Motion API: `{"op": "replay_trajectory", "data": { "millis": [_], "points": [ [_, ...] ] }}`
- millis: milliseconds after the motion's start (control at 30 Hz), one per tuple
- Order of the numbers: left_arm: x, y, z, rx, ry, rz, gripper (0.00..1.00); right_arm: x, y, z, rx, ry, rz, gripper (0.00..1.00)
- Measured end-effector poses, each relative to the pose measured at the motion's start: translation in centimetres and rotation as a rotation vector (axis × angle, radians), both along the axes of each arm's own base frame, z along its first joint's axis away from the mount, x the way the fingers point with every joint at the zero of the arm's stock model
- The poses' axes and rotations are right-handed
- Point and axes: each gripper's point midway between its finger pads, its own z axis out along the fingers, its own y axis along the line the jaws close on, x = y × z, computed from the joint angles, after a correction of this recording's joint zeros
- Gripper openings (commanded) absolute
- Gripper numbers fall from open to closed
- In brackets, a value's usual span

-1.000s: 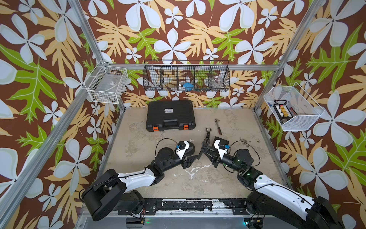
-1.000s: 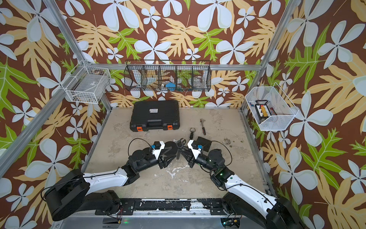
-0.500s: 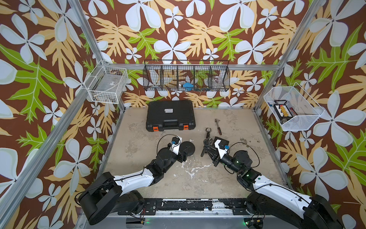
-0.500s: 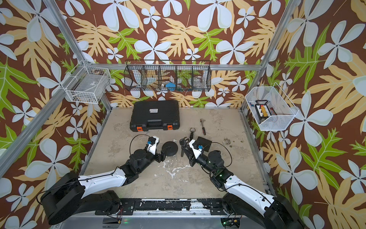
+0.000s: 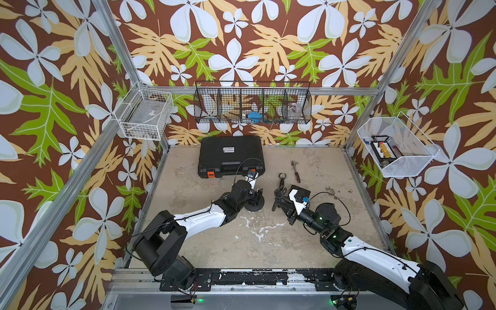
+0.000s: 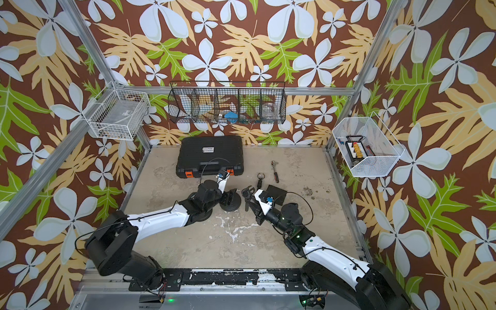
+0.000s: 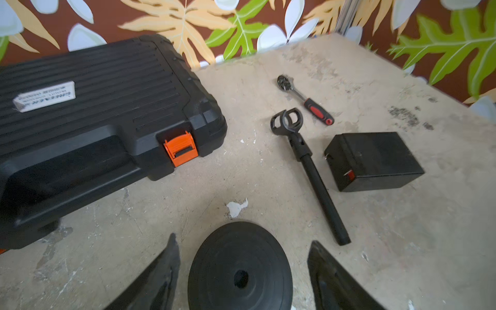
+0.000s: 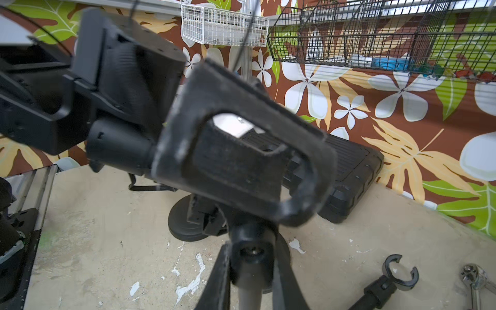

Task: Assemble a microphone stand
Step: Move the microphone stand base to the center of the board.

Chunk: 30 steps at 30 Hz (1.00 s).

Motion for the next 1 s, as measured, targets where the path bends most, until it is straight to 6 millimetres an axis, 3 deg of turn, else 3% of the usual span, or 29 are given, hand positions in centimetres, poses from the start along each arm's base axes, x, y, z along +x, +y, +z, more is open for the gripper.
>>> {"op": "replay_trajectory", "data": {
  "millis": [100,233,433,567,767,1000],
  "points": [
    [2.0,-0.3,-1.4,0.057,0.069,0.021,0.77,0.2,-0.2,-0.2,-0.006,-0.002,-0.02,0.0],
    [2.9,0.4,-3.3,0.109,0.165,0.026,0.77,0.5,-0.6,-0.3,-0.012,-0.005,-0.045,0.0],
    [2.9,3.1,-3.9,0.098,0.253,0.04,0.79,0.7,-0.6,-0.3,-0.028,-0.002,-0.054,0.0],
    [1.9,4.5,-5.4,0.101,0.329,0.035,0.78,0.7,-0.6,-0.4,-0.031,0.002,-0.054,0.0],
    [1.1,3.9,-6.0,0.084,0.37,-0.007,0.75,0.8,-0.6,-0.4,-0.036,0.01,-0.053,0.01],
    [0.4,3.5,-8.5,0.091,0.443,-0.037,0.73,0.8,-0.6,-0.3,-0.035,0.008,-0.053,0.01]
  ]
}}
